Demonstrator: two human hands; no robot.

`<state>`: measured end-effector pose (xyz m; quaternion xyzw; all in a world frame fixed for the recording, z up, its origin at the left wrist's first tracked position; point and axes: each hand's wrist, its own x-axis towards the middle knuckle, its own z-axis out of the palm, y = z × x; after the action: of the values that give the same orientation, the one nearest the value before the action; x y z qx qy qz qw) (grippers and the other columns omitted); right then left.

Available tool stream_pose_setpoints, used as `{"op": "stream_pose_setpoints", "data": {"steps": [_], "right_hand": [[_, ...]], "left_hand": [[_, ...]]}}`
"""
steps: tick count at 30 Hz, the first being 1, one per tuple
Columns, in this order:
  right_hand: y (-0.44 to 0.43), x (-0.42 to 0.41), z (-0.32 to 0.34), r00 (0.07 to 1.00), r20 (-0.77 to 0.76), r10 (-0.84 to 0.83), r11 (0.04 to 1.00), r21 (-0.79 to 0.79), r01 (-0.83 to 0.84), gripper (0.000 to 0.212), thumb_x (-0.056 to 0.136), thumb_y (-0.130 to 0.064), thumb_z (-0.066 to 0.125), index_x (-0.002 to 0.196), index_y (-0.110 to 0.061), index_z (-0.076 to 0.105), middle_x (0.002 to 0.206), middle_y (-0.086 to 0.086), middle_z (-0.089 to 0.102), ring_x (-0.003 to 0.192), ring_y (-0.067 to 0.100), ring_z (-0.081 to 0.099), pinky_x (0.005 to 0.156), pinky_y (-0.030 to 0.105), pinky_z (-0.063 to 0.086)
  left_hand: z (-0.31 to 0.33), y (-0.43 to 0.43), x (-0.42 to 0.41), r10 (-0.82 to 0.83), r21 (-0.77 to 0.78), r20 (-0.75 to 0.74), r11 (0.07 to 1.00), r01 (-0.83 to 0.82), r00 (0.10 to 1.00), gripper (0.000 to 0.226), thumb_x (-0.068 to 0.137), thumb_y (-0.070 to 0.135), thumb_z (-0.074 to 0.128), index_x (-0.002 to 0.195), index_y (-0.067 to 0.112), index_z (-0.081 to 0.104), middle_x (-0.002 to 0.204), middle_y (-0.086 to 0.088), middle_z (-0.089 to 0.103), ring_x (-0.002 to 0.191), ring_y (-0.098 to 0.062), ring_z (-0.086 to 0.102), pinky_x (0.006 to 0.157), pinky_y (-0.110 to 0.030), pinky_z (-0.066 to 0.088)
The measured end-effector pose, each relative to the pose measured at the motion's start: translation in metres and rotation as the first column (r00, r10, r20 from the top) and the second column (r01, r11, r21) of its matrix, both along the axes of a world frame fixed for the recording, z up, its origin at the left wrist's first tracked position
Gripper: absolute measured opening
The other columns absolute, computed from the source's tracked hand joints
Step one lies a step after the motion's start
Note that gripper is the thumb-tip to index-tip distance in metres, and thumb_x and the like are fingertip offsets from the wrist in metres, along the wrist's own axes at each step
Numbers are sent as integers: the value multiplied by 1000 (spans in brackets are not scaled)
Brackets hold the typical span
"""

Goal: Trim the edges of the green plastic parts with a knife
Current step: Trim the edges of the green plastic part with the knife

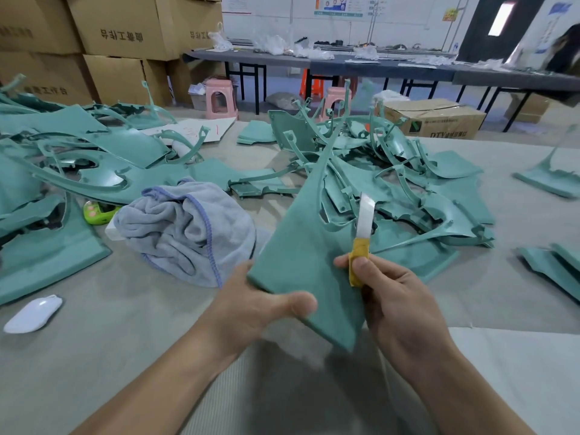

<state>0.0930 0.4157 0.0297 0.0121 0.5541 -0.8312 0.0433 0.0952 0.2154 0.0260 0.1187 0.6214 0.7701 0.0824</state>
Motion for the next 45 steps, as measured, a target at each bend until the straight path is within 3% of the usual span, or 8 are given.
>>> {"op": "stream_pose_setpoints", "data": {"steps": [9,15,22,26,32,38,43,45], "right_hand": [[-1,1,-2,982,-119,145,926,367,-93,14,80,-28,81,85,-16,84,91,8,78,88,17,65,86,37,48],[-1,7,0,898,-374,-232,833,400,382,28,93,-4,68,77,-22,81,70,2,75,62,7,62,60,17,49],[-33,33,-14,909,-384,160,660,727,191,18,92,-41,63,82,-27,68,57,-12,59,52,3,50,50,17,36],[-38,37,-11,868,-375,326,539,828,156,24,93,-49,53,88,-26,61,60,-19,53,56,3,49,53,13,34],[-11,13,-5,850,-488,-196,332,783,526,34,100,-34,56,68,-21,55,59,-9,61,59,16,55,60,33,40],[-31,35,-12,873,-404,275,474,846,242,30,93,-54,47,84,-26,54,64,-11,57,58,9,51,55,18,38],[-5,6,-9,871,-478,-117,278,826,491,37,100,-32,56,65,-26,46,55,-5,53,54,15,48,52,28,33],[4,1,-11,875,-434,-215,354,801,483,36,100,-24,57,65,-19,55,56,-3,58,55,16,50,54,26,36]], "left_hand": [[5,-14,-9,116,-48,243,993,-107,963,24,75,23,78,90,4,79,98,-23,76,85,-34,75,70,-34,59],[15,-26,-21,571,176,394,722,-669,720,13,93,10,63,91,5,74,96,-13,77,74,-30,75,55,-39,60],[13,-11,-20,485,162,468,775,-611,739,21,95,13,53,89,7,72,87,-10,78,65,-19,73,52,-31,58],[12,-4,-14,561,60,441,761,-646,701,20,94,11,52,74,11,55,46,-2,46,29,-10,33,38,-15,22],[15,-8,-13,474,148,494,781,-607,729,23,97,7,43,75,10,44,38,2,26,25,-6,18,31,-9,15],[12,-4,-13,463,161,486,786,-597,741,27,97,8,46,70,11,43,35,2,27,23,-5,18,29,-9,14],[12,-20,-14,419,179,515,800,-572,748,26,99,13,44,73,12,44,37,1,29,24,-5,20,26,-11,14],[14,-22,-15,392,177,505,825,-537,769,18,98,16,47,86,7,58,56,-8,55,36,-11,40,35,-19,31]]}}
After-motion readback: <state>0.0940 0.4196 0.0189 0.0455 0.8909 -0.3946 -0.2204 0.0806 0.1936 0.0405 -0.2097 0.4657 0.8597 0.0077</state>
